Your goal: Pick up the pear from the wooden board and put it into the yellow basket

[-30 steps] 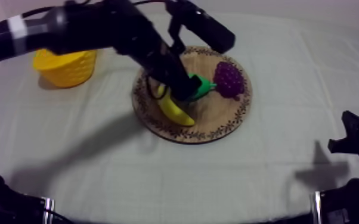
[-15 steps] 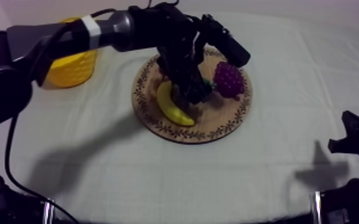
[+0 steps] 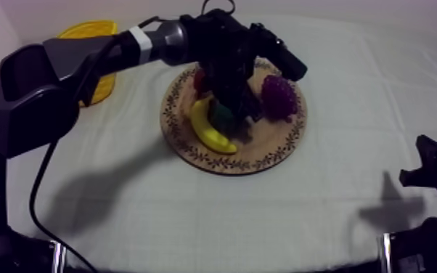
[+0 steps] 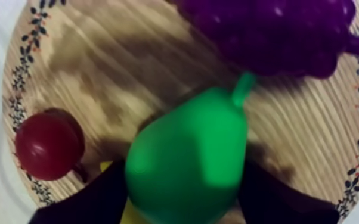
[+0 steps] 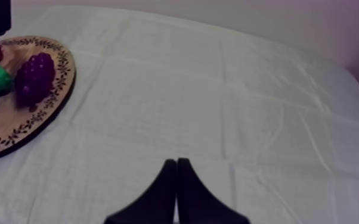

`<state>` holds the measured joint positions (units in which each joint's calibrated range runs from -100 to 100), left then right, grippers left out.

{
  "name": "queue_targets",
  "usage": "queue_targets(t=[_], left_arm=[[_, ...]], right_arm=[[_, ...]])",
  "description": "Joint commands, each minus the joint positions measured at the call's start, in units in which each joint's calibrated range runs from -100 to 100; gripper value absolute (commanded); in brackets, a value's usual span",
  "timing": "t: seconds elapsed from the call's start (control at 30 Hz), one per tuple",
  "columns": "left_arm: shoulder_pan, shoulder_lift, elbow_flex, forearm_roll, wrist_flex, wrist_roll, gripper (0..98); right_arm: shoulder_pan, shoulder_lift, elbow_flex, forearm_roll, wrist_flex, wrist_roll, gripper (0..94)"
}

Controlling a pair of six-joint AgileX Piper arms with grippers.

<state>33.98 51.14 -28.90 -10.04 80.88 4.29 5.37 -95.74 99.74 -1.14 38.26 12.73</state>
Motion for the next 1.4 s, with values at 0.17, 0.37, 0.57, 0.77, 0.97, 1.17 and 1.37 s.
queue_targets(t=[0.17, 0.37, 0.57, 0.77, 0.97, 1.17, 1.37], left_arm=[[-0.3, -2.0, 1.7, -0.67, -0.1, 1.7, 53.8], [0.2, -10.8, 8.9, -2.59, -1.3, 4.6, 54.0], [-0.7, -23.8, 15.4, -4.91, -0.2, 6.9, 55.5], [-4.5, -35.8, 20.9, -6.25, 0.8, 7.4, 56.5], [-11.0, -44.3, 29.4, -6.38, -2.4, 6.7, 57.4], [-17.5, -48.8, 38.3, -6.4, -7.2, 6.1, 57.8], [-21.8, -49.6, 43.1, -6.39, -11.4, 6.0, 58.0]], right_arm=[[0.0, 0.0, 0.0, 0.0, 0.0, 0.0, 0.3], [0.0, 0.0, 0.0, 0.0, 0.0, 0.0, 0.3], [0.0, 0.0, 0.0, 0.0, 0.0, 0.0, 0.3], [0.0, 0.0, 0.0, 0.0, 0.0, 0.0, 0.3], [0.0, 0.0, 0.0, 0.0, 0.0, 0.0, 0.3], [0.0, 0.0, 0.0, 0.0, 0.0, 0.0, 0.3], [0.0, 0.0, 0.0, 0.0, 0.0, 0.0, 0.3]])
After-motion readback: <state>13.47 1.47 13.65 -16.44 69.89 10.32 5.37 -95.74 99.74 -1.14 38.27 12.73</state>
